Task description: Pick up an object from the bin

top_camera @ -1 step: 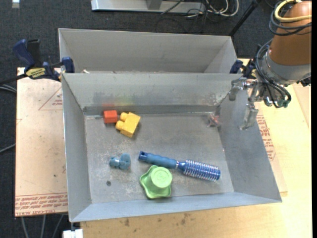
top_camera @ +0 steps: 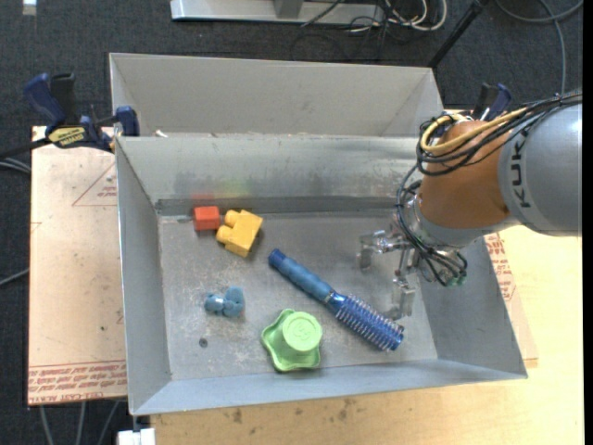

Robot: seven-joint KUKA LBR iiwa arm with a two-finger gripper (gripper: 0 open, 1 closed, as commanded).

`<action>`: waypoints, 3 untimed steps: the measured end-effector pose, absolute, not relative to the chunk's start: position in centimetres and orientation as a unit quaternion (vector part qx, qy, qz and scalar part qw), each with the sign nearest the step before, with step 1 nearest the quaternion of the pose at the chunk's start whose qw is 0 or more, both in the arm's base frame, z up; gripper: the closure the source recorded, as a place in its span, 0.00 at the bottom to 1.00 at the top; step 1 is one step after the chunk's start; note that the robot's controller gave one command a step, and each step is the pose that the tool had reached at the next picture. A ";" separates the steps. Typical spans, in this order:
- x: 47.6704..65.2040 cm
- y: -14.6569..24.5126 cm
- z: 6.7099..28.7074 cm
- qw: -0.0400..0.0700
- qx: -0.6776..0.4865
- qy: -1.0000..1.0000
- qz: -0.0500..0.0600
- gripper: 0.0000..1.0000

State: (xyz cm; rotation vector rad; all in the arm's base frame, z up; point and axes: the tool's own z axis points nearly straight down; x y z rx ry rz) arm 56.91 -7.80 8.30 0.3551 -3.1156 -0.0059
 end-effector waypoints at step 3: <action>54.3 0.8 27.0 -0.005 -0.133 -0.991 -0.001 0.00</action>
Offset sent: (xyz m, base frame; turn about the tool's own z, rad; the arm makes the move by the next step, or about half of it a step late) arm -0.0900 0.0594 -0.0130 0.1061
